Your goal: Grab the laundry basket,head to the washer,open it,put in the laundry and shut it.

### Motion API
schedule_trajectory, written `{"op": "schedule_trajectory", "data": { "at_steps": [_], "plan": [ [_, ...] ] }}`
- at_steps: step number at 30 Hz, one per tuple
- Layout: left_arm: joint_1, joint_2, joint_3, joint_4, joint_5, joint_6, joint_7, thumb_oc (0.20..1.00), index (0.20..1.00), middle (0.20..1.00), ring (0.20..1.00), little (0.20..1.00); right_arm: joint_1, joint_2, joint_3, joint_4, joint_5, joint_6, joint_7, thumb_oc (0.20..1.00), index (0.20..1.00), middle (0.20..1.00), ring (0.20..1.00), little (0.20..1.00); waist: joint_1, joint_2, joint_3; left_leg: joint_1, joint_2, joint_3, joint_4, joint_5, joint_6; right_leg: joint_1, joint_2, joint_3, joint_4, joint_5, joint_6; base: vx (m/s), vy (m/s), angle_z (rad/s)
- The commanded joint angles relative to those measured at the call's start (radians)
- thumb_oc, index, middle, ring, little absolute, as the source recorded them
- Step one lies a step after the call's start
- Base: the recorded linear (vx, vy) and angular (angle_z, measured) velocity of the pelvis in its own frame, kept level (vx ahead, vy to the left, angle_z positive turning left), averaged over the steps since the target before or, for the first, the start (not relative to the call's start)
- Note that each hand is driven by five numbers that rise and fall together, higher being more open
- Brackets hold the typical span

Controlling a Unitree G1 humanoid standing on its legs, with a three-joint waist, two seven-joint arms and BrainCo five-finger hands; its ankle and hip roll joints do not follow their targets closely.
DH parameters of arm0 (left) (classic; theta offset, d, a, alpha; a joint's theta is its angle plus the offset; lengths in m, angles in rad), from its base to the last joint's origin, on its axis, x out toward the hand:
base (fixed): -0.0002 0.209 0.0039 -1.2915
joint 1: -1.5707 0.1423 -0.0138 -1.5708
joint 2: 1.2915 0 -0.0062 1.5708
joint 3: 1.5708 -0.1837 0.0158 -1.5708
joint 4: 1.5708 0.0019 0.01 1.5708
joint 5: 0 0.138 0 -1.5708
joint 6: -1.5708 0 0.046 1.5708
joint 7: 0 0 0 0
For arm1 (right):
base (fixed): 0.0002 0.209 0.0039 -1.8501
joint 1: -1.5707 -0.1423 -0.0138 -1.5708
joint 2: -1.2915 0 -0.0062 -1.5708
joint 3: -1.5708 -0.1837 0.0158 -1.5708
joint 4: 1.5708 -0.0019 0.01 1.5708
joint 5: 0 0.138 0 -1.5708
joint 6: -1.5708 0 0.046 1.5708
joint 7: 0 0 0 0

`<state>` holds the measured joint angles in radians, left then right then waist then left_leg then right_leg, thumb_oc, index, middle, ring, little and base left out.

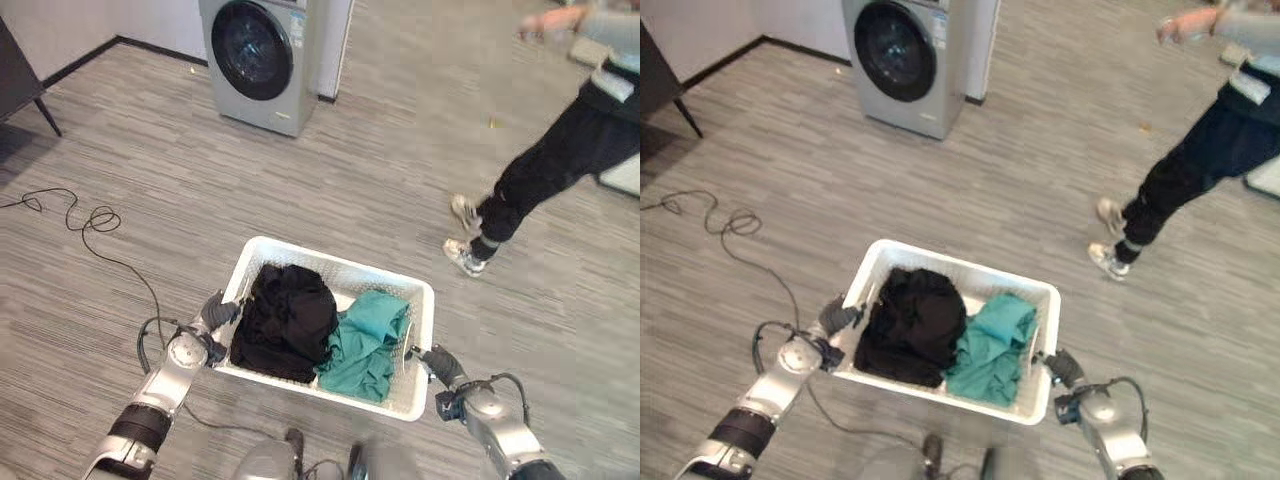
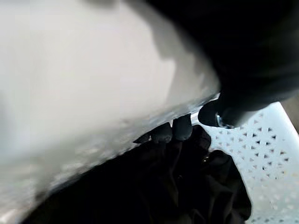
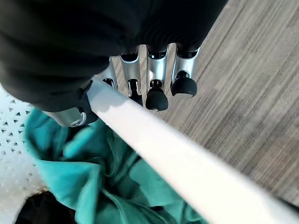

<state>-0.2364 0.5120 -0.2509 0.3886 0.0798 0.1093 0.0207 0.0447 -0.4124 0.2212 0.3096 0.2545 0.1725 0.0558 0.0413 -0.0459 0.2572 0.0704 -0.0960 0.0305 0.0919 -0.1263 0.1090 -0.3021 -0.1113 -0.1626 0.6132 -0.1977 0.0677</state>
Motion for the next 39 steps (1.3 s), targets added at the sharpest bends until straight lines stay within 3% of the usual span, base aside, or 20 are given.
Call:
{"op": "schedule_trajectory", "data": {
  "at_steps": [1,3,7,8,9,10,11,14,15,17,19,22,24,26,30,33,35,36,38,39],
  "plan": [
    [-0.029,0.028,0.033,-0.012,-0.039,-0.046,0.052,0.200,0.200,0.200,0.200,0.200,-0.061,-0.023,-0.097,-0.063,0.102,-0.108,0.032,0.200,0.200,0.200,0.200,0.200,-0.008,-0.016,-0.057,0.006,0.048,-0.054,0.053,-0.037,-0.050,0.112,-0.013,0.044,-0.439,0.202,0.072,0.55,-0.246,0.89],
    [-0.040,0.018,0.031,0.002,-0.024,-0.051,0.062,0.200,0.200,0.200,0.200,0.200,-0.036,-0.033,-0.111,-0.073,0.099,-0.099,0.037,0.200,0.200,0.200,0.200,0.200,-0.026,-0.012,-0.044,0.072,0.068,-0.100,0.082,-0.113,-0.080,0.042,-0.066,0.085,-0.637,0.272,0.113,0.57,-0.264,0.69],
    [-0.055,0.008,0.025,0.034,-0.005,-0.049,0.074,0.200,0.200,0.200,0.200,0.200,-0.005,-0.033,-0.119,-0.083,0.103,-0.095,0.054,0.200,0.200,0.200,0.200,0.200,-0.049,-0.017,-0.057,0.153,0.109,-0.125,0.116,-0.133,-0.109,0.047,-0.073,0.072,-0.585,0.298,0.125,0.47,-0.266,0.57],
    [-0.056,0.005,0.020,0.033,-0.007,-0.053,0.072,0.200,0.200,0.200,0.200,0.200,0.009,-0.037,-0.127,-0.087,0.106,-0.094,0.055,0.200,0.200,0.200,0.200,0.200,-0.057,-0.035,-0.070,0.161,0.115,-0.132,0.129,-0.124,-0.115,0.057,-0.080,0.082,-0.563,0.326,0.123,0.44,-0.349,0.65],
    [-0.059,-0.006,0.006,0.039,-0.007,-0.056,0.071,0.200,0.200,0.200,0.200,0.200,0.034,-0.047,-0.137,-0.089,0.111,-0.096,0.056,0.200,0.200,0.200,0.200,0.200,-0.072,-0.029,-0.096,0.171,0.176,-0.137,0.188,-0.066,-0.133,0.083,-0.045,0.080,-0.524,0.338,0.112,0.44,-0.348,0.76],
    [-0.058,-0.007,0.006,0.038,-0.007,-0.056,0.071,0.200,0.200,0.200,0.200,0.200,0.034,-0.047,-0.137,-0.089,0.111,-0.096,0.056,0.200,0.200,0.200,0.200,0.200,-0.072,-0.027,-0.095,0.171,0.179,-0.137,0.190,-0.068,-0.133,0.084,-0.043,0.078,-0.524,0.337,0.112,0.47,-0.422,0.89],
    [-0.062,-0.014,0.001,0.046,-0.013,-0.056,0.068,0.200,0.200,0.200,0.200,0.200,0.038,-0.051,-0.140,-0.082,0.123,-0.099,0.051,0.200,0.200,0.200,0.200,0.200,-0.073,-0.029,-0.106,0.143,0.213,-0.134,0.281,0.028,-0.146,0.116,-0.015,0.069,-0.521,0.332,0.093,0.28,-0.316,0.57],
    [-0.040,-0.007,0.004,0.023,-0.037,-0.050,0.051,0.200,0.200,0.200,0.200,0.200,0.046,-0.066,-0.150,-0.081,0.136,-0.113,0.033,0.200,0.200,0.200,0.200,0.200,-0.066,-0.042,-0.115,0.017,0.295,-0.106,0.534,0.180,-0.123,0.210,0.047,0.046,-0.551,0.285,0.026,0.33,-0.496,0.11],
    [-0.028,-0.001,0.011,0.002,-0.044,-0.051,0.049,0.200,0.200,0.200,0.200,0.200,0.054,-0.079,-0.155,-0.089,0.134,-0.122,0.025,0.200,0.200,0.200,0.200,0.200,-0.058,-0.056,-0.106,-0.041,0.329,-0.072,0.612,0.200,-0.098,0.248,0.077,0.052,-0.567,0.257,-0.008,0.21,-0.399,0.33],
    [-0.034,-0.005,0.006,0.004,-0.046,-0.050,0.048,0.200,0.200,0.200,0.200,0.200,0.054,-0.083,-0.155,-0.082,0.131,-0.127,0.012,0.200,0.200,0.200,0.200,0.200,-0.050,-0.065,-0.095,-0.094,0.355,-0.053,0.644,0.214,-0.094,0.267,0.092,0.055,-0.569,0.240,-0.025,0.16,-0.286,0.06],
    [-0.047,-0.008,0.002,-0.001,-0.049,-0.047,0.047,0.200,0.200,0.200,0.200,0.200,0.068,-0.089,-0.162,-0.089,0.122,-0.121,0.005,0.200,0.200,0.200,0.200,0.200,-0.037,-0.069,-0.082,-0.153,0.336,-0.023,0.603,0.157,-0.089,0.299,0.094,0.056,-0.573,0.212,-0.030,0.21,-0.163,-0.35],
    [-0.065,-0.021,-0.013,0.017,-0.044,-0.054,0.042,0.200,0.200,0.200,0.200,0.200,0.075,-0.091,-0.176,-0.101,0.123,-0.121,0.007,0.200,0.200,0.200,0.200,0.200,-0.013,-0.067,-0.060,-0.238,0.240,0.022,0.414,0.079,-0.103,0.344,0.099,0.053,-0.584,0.184,-0.015,0.23,-0.032,-0.11],
    [-0.085,-0.028,-0.027,0.031,-0.042,-0.053,0.047,0.200,0.200,0.200,0.200,0.200,0.070,-0.082,-0.184,-0.087,0.136,-0.133,-0.006,0.200,0.200,0.200,0.200,0.200,0.003,-0.059,-0.053,-0.275,0.204,0.050,0.218,0.119,-0.114,0.363,0.106,0.040,-0.590,0.171,-0.008,0.22,0.020,-0.03],
    [-0.107,-0.028,-0.036,0.051,-0.032,-0.056,0.054,0.200,0.200,0.200,0.200,0.200,0.049,-0.070,-0.178,-0.056,0.136,-0.146,-0.014,0.200,0.200,0.200,0.200,0.200,0.042,-0.031,-0.054,-0.302,0.152,0.040,-0.010,0.229,-0.139,0.415,0.133,0.036,-0.597,0.135,-0.009,0.34,0.044,-0.16],
    [-0.103,-0.022,-0.035,0.052,-0.037,-0.057,0.053,0.200,0.200,0.200,0.200,0.200,0.010,-0.056,-0.160,-0.032,0.125,-0.152,-0.020,0.200,0.200,0.200,0.200,0.200,0.080,-0.032,-0.052,-0.331,0.125,-0.001,-0.056,0.263,-0.152,0.469,0.140,0.069,-0.595,0.094,-0.019,0.32,0.053,-0.47],
    [-0.077,-0.017,-0.033,0.043,-0.042,-0.065,0.045,0.200,0.200,0.200,0.200,0.200,-0.005,-0.036,-0.138,-0.033,0.127,-0.158,-0.004,0.200,0.200,0.200,0.200,0.200,0.095,-0.034,-0.076,-0.307,0.125,-0.022,-0.023,0.282,-0.135,0.518,0.129,0.101,-0.569,0.044,-0.019,0.44,0.159,-0.87],
    [-0.073,-0.013,-0.032,0.042,-0.044,-0.066,0.044,0.200,0.200,0.200,0.200,0.200,-0.005,-0.030,-0.138,-0.032,0.126,-0.161,-0.005,0.200,0.200,0.200,0.200,0.200,0.099,-0.042,-0.082,-0.314,0.118,-0.012,0.011,0.260,-0.127,0.521,0.115,0.107,-0.550,0.029,-0.014,0.37,0.192,-0.61],
    [-0.054,-0.010,-0.026,0.040,-0.049,-0.064,0.038,0.200,0.200,0.200,0.200,0.200,-0.007,-0.018,-0.141,-0.029,0.114,-0.165,-0.003,0.200,0.200,0.200,0.200,0.200,0.101,-0.054,-0.103,-0.301,0.096,-0.004,0.039,0.213,-0.098,0.511,0.091,0.113,-0.475,0.037,0.008,0.47,0.278,-0.32],
    [-0.038,0.001,-0.019,0.027,-0.039,-0.062,0.034,0.200,0.200,0.200,0.200,0.200,-0.016,-0.011,-0.139,-0.023,0.074,-0.161,0.000,0.200,0.200,0.200,0.200,0.200,0.096,-0.064,-0.099,-0.265,0.074,0.010,0.060,0.161,-0.066,0.445,0.056,0.111,-0.292,0.106,0.055,0.32,0.214,-0.32],
    [-0.038,0.001,-0.018,0.027,-0.039,-0.061,0.033,0.200,0.200,0.200,0.200,0.200,-0.016,-0.011,-0.139,-0.023,0.073,-0.161,0.000,0.200,0.200,0.200,0.200,0.200,0.097,-0.062,-0.102,-0.268,0.077,0.011,0.058,0.165,-0.066,0.440,0.058,0.113,-0.291,0.109,0.054,0.14,0.137,-0.22]
  ]
}}
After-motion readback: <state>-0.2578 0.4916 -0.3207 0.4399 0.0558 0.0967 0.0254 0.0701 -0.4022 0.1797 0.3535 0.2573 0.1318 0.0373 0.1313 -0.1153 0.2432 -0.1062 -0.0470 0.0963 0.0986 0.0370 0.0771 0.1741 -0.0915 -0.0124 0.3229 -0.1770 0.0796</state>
